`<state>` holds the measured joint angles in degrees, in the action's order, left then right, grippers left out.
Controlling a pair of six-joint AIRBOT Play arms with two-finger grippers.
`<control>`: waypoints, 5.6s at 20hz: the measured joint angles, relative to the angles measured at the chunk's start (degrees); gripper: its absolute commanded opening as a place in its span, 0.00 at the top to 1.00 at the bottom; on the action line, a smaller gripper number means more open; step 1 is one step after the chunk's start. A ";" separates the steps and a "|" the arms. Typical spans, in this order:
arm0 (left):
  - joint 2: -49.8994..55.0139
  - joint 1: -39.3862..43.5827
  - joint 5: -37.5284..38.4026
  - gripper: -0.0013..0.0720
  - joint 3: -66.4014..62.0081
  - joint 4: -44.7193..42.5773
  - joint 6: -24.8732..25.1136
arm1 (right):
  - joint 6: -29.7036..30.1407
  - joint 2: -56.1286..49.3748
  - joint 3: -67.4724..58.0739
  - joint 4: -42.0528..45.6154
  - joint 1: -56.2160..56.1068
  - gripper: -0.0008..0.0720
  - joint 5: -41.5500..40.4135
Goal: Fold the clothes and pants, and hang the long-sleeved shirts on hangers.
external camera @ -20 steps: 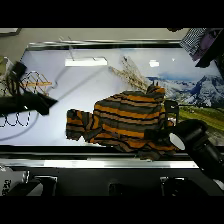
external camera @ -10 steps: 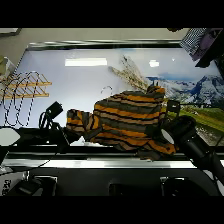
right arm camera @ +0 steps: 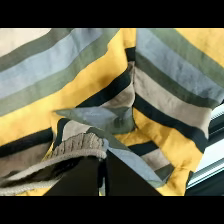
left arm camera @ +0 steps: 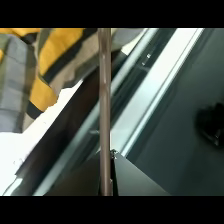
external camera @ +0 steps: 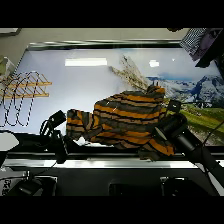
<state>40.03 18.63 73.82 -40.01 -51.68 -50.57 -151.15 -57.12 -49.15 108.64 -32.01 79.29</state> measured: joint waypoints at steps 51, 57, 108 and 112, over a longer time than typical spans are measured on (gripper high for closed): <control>-2.27 5.88 -3.54 0.95 3.67 3.23 0.46 | -7.74 -1.36 0.00 0.66 0.00 0.96 -7.69; -1.64 9.62 -5.09 0.95 3.69 3.21 0.55 | -6.80 -0.48 -0.72 0.42 0.00 0.96 -11.08; 11.41 17.11 -28.48 0.95 2.21 6.64 13.75 | 1.64 17.79 -1.36 -9.62 0.00 0.96 -16.37; 11.76 17.27 -28.83 0.95 2.19 8.24 14.38 | 2.03 18.38 -1.36 -9.16 0.00 0.96 -17.70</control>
<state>51.79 35.90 44.99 -37.82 -43.44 -36.18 -149.12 -38.74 -50.50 99.48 -32.01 61.58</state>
